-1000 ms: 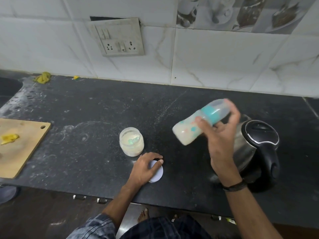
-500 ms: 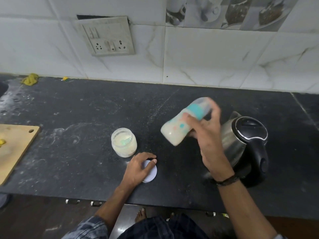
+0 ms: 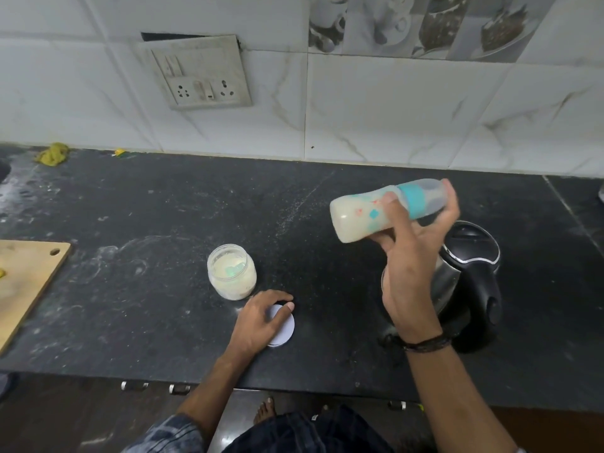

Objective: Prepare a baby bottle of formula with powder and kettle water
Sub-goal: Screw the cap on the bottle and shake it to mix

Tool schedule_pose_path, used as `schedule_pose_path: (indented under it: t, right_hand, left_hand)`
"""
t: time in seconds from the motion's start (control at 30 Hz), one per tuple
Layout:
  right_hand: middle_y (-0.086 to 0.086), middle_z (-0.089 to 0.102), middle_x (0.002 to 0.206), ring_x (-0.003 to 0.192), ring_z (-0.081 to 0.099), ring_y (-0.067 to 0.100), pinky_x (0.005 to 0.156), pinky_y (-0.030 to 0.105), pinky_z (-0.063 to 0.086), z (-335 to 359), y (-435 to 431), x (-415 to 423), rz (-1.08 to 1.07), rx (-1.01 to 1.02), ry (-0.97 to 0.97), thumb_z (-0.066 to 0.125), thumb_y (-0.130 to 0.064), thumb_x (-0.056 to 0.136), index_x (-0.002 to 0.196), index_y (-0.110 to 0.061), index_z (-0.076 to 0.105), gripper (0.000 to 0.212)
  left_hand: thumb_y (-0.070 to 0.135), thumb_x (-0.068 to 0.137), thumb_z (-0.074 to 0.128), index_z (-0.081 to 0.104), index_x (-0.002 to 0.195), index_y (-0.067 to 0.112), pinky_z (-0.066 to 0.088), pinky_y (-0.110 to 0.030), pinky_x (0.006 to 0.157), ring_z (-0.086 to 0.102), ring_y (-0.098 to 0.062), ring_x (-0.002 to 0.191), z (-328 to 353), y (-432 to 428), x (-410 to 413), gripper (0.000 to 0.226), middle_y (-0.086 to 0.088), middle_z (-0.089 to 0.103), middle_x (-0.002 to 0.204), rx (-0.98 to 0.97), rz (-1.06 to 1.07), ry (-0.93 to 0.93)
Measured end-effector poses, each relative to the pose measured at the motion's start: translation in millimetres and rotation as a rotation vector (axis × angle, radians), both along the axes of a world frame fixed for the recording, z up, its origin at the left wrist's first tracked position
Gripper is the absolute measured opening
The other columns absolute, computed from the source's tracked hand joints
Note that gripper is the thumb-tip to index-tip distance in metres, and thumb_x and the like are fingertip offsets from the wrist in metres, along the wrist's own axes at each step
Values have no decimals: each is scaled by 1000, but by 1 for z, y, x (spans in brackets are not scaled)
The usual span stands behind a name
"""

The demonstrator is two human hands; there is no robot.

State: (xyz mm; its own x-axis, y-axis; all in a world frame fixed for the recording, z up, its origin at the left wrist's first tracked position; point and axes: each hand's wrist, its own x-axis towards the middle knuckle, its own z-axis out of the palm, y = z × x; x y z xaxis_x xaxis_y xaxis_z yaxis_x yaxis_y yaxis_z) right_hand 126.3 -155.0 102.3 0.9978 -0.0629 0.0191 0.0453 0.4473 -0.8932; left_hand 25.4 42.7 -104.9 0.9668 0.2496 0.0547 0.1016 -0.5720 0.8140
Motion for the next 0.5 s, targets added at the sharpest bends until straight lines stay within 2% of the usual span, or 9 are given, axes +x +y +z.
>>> schedule_pose_path:
  t: [0.1, 0.17, 0.27, 0.33, 0.4, 0.43, 0.5]
  right_hand:
    - [2, 66, 117, 104, 72, 24, 75, 45, 61, -4, 0, -1, 185, -196, 27, 75, -3, 88, 144, -31, 37, 74]
    - [1, 69, 113, 102, 72, 24, 72, 42, 61, 0, -5, 0, 145, -157, 32, 75, -3, 88, 145, -29, 38, 73]
    - [-7, 68, 109, 100, 72, 16, 73, 38, 61, 6, -10, 3, -47, 30, 19, 69, -7, 95, 150, -26, 29, 70]
    - [-8, 67, 109, 99, 72, 15, 73, 40, 63, 4, -7, 1, 5, -49, 27, 69, -5, 94, 149, -26, 30, 71]
    - [-4, 69, 108, 97, 72, 19, 69, 38, 61, 3, -5, 0, 171, -180, 39, 73, -2, 89, 144, -28, 38, 70]
    - [-3, 69, 108, 97, 72, 21, 68, 37, 60, 4, -7, 0, 181, -179, 41, 74, -2, 88, 142, -29, 40, 69]
    - [-3, 67, 110, 100, 71, 21, 68, 35, 60, 10, -10, 3, 49, -62, 41, 72, -5, 91, 142, -27, 39, 65]
  left_hand:
    - [45, 91, 63, 76, 106, 34, 39, -11, 95, 60, 7, 109, -2, 2, -1, 23, 33, 67, 109, -6, -6, -6]
    - [44, 91, 63, 76, 106, 34, 39, -11, 95, 60, 7, 109, -2, 2, 0, 23, 32, 68, 109, -12, -10, -8]
    - [45, 92, 62, 76, 107, 34, 40, -12, 95, 60, 6, 109, -2, 1, 0, 23, 32, 67, 109, -11, -4, -2]
    - [44, 92, 63, 76, 106, 34, 41, -14, 95, 61, 4, 109, -2, 1, 0, 22, 33, 68, 108, -20, -6, -3]
    - [46, 91, 62, 75, 105, 34, 43, -18, 96, 62, 3, 109, -3, 2, -1, 23, 32, 68, 110, -31, -9, -19]
    - [48, 91, 62, 75, 105, 34, 44, -19, 96, 62, 3, 110, -2, 2, -1, 24, 32, 68, 110, -36, -14, -19]
    - [51, 90, 59, 75, 106, 34, 45, -22, 97, 62, 3, 110, -1, 1, 0, 28, 31, 69, 109, -36, -15, -13]
